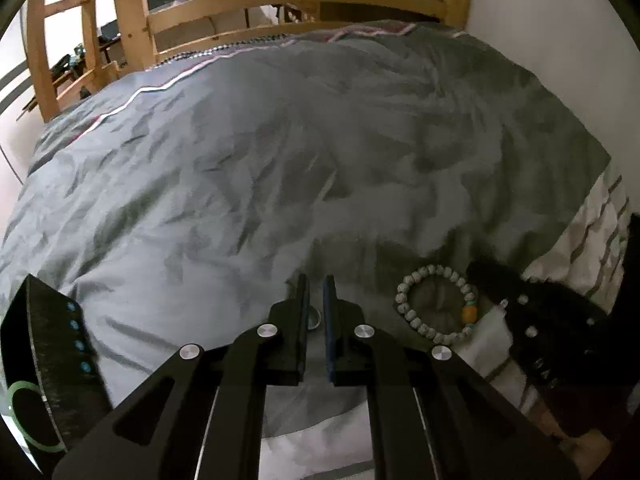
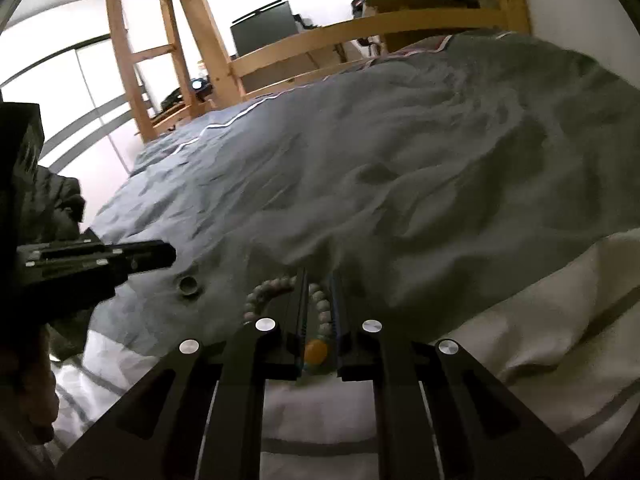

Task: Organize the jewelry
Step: 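Grasp the silver ring with the left tool while the right tool grasps the white bead bracelet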

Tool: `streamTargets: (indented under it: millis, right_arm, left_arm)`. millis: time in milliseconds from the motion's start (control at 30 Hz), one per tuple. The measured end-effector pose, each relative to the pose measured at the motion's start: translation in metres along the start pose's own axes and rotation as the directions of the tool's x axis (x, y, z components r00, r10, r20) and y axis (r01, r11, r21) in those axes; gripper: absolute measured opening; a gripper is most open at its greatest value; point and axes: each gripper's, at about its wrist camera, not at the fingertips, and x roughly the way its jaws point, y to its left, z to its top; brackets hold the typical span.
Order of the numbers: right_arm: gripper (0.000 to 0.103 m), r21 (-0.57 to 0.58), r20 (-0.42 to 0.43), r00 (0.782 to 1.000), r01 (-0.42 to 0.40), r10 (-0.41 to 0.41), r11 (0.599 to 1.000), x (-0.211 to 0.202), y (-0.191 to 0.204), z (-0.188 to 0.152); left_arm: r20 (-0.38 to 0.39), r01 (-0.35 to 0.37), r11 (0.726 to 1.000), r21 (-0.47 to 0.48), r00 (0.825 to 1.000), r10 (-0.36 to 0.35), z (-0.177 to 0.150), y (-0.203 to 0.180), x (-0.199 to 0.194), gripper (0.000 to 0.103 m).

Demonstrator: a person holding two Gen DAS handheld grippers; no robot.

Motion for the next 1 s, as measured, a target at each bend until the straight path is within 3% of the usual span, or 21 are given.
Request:
streamTargets:
  millis: [33,67,133,167,200,300,400,433,500,533,567,600,633,700,833,867,900,933,1000]
  right_arm:
    - [0.013,-0.001,-0.015,1.0,-0.011,0.011,1.0,0.003,0.001,-0.001]
    - [0.021,-0.006,-0.027,1.0,-0.01,0.01,1.0,0.007,0.002,-0.002]
    - [0.052,-0.032,-0.055,0.998,-0.013,0.012,0.999,0.014,0.007,-0.007]
    - [0.078,-0.042,-0.054,0.998,-0.015,0.012,0.999,0.015,0.009,-0.009]
    - [0.089,-0.052,-0.056,0.998,-0.02,0.017,0.998,0.016,0.012,-0.01]
    - [0.089,-0.089,-0.073,0.997,-0.007,0.0,0.996,0.02,0.02,-0.013]
    - [0.088,-0.103,-0.115,0.993,-0.004,-0.008,0.995,0.026,0.021,-0.017]
    - [0.084,-0.112,-0.123,0.992,0.004,-0.018,0.994,0.028,0.023,-0.018]
    - [0.062,-0.135,-0.144,0.988,0.034,-0.054,0.99,0.031,0.024,-0.02]
    - [0.057,-0.137,-0.144,0.988,0.042,-0.062,0.99,0.031,0.023,-0.02]
    - [0.044,-0.133,-0.142,0.988,0.042,-0.062,0.99,0.03,0.022,-0.019]
    - [0.036,-0.131,-0.14,0.988,0.051,-0.069,0.99,0.029,0.021,-0.019]
    - [0.034,-0.115,-0.138,0.988,0.058,-0.073,0.992,0.027,0.017,-0.017]
    - [0.029,-0.078,-0.139,0.989,0.042,-0.053,0.996,0.026,0.01,-0.016]
    - [0.027,-0.059,-0.133,0.99,0.034,-0.042,0.998,0.023,0.006,-0.014]
    - [0.026,-0.061,-0.132,0.99,0.035,-0.043,0.998,0.023,0.007,-0.014]
    - [0.024,-0.06,-0.129,0.991,0.034,-0.042,0.998,0.023,0.008,-0.014]
    - [0.023,-0.055,-0.124,0.991,0.033,-0.039,0.998,0.023,0.008,-0.013]
    - [0.019,-0.037,-0.108,0.994,0.028,-0.032,0.999,0.02,0.005,-0.012]
  left_arm:
    - [0.005,0.005,1.0,-0.005,1.0,-0.005,0.002,0.001,-0.003,0.006]
    - [0.015,0.007,1.0,-0.007,1.0,-0.007,0.003,0.002,-0.008,0.006]
    - [0.047,0.017,1.0,-0.006,0.999,-0.016,0.005,0.002,-0.022,0.006]
    - [0.057,0.021,1.0,-0.004,0.998,-0.02,0.006,0.001,-0.027,0.006]
    - [0.067,0.026,1.0,-0.003,0.997,-0.026,0.007,0.002,-0.032,0.006]
    - [0.085,0.046,0.999,0.005,0.995,-0.047,0.007,0.005,-0.041,0.006]
    - [0.024,0.009,0.999,0.042,1.0,-0.01,0.001,0.003,-0.018,0.006]
    - [0.003,-0.001,0.999,0.052,1.0,0.001,-0.001,0.002,-0.01,0.006]
    - [-0.044,-0.03,0.997,0.074,0.998,0.033,-0.006,-0.001,0.011,0.007]
    - [-0.068,-0.04,0.996,0.084,0.997,0.046,-0.008,-0.001,0.023,0.012]
    - [-0.083,-0.047,0.995,0.088,0.995,0.054,-0.01,-0.001,0.032,0.018]
    - [-0.094,-0.053,0.995,0.09,0.994,0.062,-0.011,-0.001,0.043,0.038]
    - [-0.095,-0.052,0.995,0.09,0.994,0.061,-0.011,0.0,0.048,0.058]
    - [-0.082,-0.053,0.994,0.093,0.995,0.061,-0.013,-0.001,0.055,0.06]
    - [-0.084,-0.048,0.995,0.087,0.995,0.055,-0.016,-0.001,0.06,0.059]
    - [-0.083,-0.038,0.996,0.082,0.996,0.045,-0.016,0.0,0.059,0.054]
    - [-0.082,-0.023,0.997,0.072,0.996,0.029,-0.016,0.001,0.057,0.034]
    - [-0.085,-0.017,0.998,0.064,0.996,0.022,-0.015,0.002,0.056,0.021]
    - [-0.08,-0.001,0.999,0.044,0.997,0.004,-0.013,0.004,0.05,0.019]
